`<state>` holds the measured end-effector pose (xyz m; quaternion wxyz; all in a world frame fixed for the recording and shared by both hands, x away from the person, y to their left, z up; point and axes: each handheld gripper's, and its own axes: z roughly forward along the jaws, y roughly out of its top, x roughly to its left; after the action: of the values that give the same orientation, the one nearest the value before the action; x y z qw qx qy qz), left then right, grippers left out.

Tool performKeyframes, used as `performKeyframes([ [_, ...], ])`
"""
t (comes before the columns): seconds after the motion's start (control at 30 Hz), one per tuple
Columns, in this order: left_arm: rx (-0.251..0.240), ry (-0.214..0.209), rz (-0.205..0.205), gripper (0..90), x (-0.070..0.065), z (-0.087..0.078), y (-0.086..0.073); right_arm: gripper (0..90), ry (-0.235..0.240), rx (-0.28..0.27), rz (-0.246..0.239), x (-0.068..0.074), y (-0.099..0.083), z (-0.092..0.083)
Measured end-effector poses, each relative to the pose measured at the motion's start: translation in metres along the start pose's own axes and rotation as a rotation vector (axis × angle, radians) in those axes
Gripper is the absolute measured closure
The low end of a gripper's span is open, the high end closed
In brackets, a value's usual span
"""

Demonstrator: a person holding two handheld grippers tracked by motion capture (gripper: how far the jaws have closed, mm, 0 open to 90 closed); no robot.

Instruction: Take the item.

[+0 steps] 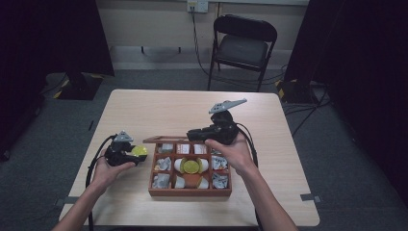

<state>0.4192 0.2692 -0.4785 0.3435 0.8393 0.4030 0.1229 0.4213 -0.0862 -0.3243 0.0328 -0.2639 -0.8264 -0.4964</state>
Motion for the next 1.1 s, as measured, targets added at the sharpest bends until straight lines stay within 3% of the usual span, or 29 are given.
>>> performKeyframes([
  [0.13,0.013,0.002,0.019,38.9,-0.001,0.004,-0.001,82.1,0.0,0.0,0.001,0.0,0.0,0.0],
  [0.37,0.0,0.002,0.014,38.7,-0.003,0.008,0.0,82.1,0.0,0.0,0.0,0.0,0.0,0.0],
  [0.53,-0.011,-0.007,-0.018,37.1,-0.001,0.008,-0.003,82.1,0.0,0.0,-0.001,0.0,0.0,0.0],
  [0.6,-0.009,-0.009,-0.026,30.0,0.0,0.007,-0.005,82.1,0.0,0.0,-0.001,0.0,0.0,0.0],
  [0.77,-0.035,-0.001,-0.046,23.7,0.004,0.001,-0.007,82.1,0.0,0.0,-0.001,0.0,0.0,0.0],
  [1.1,-0.064,0.0,-0.05,21.4,0.001,-0.015,-0.011,82.1,0.0,0.0,-0.002,0.0,0.0,0.0],
])
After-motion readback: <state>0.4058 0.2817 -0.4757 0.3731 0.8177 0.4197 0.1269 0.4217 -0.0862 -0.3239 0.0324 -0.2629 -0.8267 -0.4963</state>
